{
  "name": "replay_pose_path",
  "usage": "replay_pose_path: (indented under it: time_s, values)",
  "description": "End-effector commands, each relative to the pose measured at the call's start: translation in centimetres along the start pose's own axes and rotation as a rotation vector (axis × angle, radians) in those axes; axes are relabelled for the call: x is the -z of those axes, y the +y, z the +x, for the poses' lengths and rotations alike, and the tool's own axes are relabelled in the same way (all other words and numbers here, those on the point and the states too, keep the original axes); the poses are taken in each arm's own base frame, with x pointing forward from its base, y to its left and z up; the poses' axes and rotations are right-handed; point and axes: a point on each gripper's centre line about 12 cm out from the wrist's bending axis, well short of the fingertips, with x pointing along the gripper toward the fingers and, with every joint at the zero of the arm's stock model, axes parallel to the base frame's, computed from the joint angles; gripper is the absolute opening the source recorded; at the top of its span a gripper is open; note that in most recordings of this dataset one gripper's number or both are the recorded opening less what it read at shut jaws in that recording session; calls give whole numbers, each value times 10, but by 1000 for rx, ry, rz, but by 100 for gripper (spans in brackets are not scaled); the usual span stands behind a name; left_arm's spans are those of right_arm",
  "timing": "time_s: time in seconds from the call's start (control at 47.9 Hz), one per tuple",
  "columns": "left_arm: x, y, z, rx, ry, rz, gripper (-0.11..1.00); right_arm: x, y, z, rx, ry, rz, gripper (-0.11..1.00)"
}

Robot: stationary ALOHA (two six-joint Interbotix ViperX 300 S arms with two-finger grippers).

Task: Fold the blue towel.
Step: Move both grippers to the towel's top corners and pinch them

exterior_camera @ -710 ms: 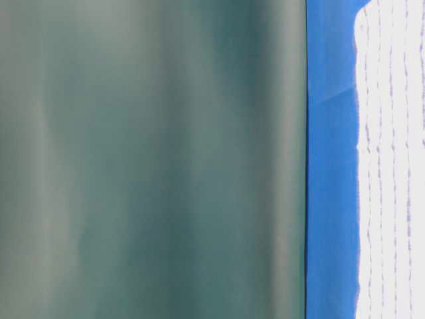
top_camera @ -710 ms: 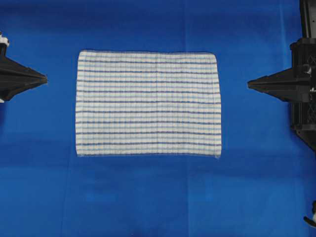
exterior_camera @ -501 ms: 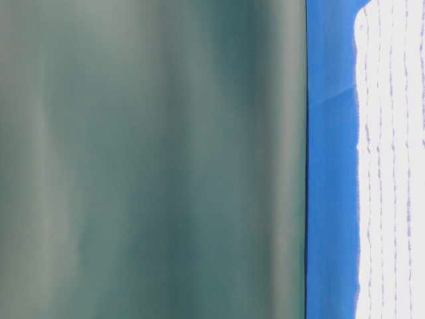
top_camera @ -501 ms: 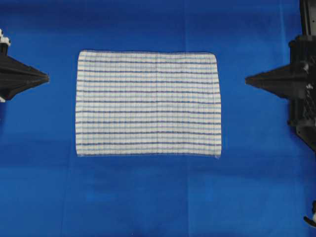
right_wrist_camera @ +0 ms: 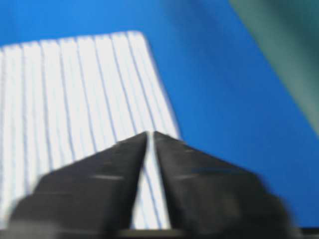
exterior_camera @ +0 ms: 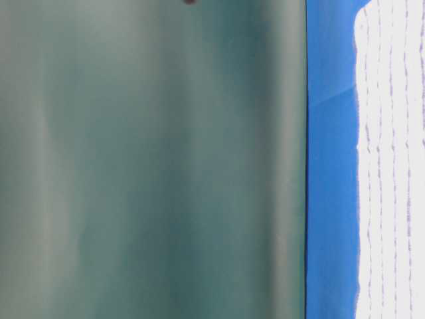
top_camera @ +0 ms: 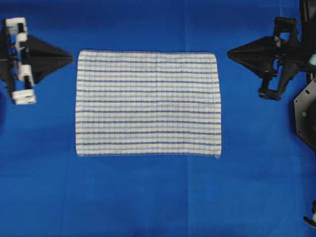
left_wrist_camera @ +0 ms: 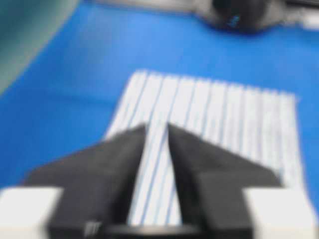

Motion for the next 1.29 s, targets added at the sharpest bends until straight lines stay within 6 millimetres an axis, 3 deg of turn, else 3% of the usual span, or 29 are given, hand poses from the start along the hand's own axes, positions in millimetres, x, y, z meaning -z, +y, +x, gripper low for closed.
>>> replay_pose_path:
  time_s: [0.0,0.104,0.167,0.209,0.355,0.459,0.835,1.023,1.148,1.273]
  values:
    - [3,8,9,-34,22,-11,32,1,-8,11,34,15,17,43]
    - [19,19,21,-73,81,-21,65,14,-19,23,78,54,39,70]
    - [28,25,27,-96,111,-26,80,23,-27,30,106,72,53,75]
    - [34,30,31,-115,135,-32,81,30,-32,36,125,85,61,73]
    - [59,49,40,-179,211,-57,73,50,-43,51,167,131,78,70]
    - [76,58,45,-208,252,-69,73,63,-50,61,191,161,89,70]
    - [124,74,58,-258,366,-103,73,105,-61,87,249,236,121,70]
    - [136,74,60,-261,399,-113,67,117,-64,91,261,266,126,69]
    - [142,74,60,-259,419,-114,49,120,-64,93,263,275,127,60]
    - [148,74,59,-261,446,-119,20,121,-64,92,261,280,126,34]
